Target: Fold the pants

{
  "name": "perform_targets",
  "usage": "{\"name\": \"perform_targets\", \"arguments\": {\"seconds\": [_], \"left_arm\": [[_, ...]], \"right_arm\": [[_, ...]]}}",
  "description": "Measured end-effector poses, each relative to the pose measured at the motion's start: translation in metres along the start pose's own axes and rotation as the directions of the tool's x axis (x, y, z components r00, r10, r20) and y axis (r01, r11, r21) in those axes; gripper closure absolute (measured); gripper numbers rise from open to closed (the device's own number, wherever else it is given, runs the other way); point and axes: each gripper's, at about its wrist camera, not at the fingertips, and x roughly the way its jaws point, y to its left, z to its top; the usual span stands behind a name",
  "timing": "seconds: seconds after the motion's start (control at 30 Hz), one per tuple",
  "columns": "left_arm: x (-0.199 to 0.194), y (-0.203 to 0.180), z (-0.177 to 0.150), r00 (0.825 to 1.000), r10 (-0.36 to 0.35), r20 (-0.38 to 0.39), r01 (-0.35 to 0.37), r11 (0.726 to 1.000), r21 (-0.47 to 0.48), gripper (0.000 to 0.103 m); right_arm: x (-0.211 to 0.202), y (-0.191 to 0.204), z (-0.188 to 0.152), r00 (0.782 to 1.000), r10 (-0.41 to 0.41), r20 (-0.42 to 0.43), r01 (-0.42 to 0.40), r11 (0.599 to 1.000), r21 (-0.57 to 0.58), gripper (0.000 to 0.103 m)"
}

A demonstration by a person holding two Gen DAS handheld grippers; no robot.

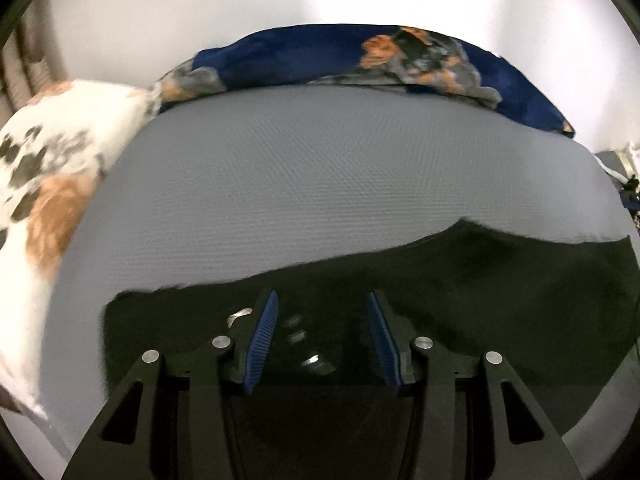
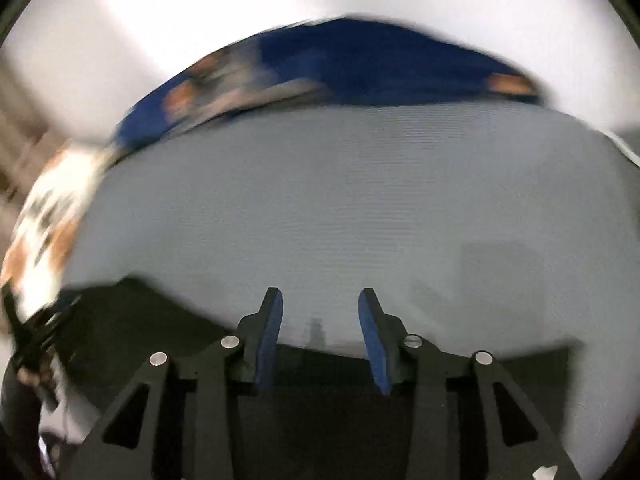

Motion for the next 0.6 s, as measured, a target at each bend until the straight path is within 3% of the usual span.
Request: {"name": "perform_targets", "arguments": {"seconds": [0.13,0.3,0.53,0.6], "left_arm": [[0.002,0.03,-0.016,0.998,0.045,-0.033,-0.047,0.998,-0.047,0.055],[0.0,0.042,-0.032,1.0,-0.007,-0.023,0.006,0.999,-0.045,0.055],[-0.001,0.051,-0.038,0.998,-0.061,-0.004,0.061,0.997,-0.038,0.055],[-0.001,0.053,-0.039,0.997,-0.074,0.0,0.074,0.997,-0.036,0.055]], "right_arm": [[0.056,0.091,0.016,0.977,0.17,-0.13,-0.189,0.97,-0.155,0.065],[0.117,0.18,0.032,0.926,0.248,-0.283,-0.328,0.902,-0.282,0.065],[0.164,0.217,0.034,0.873,0.249,-0.42,-0.394,0.867,-0.304,0.065],[0.165,0.218,0.031,0.866,0.251,-0.433,-0.403,0.862,-0.307,0.078]]}}
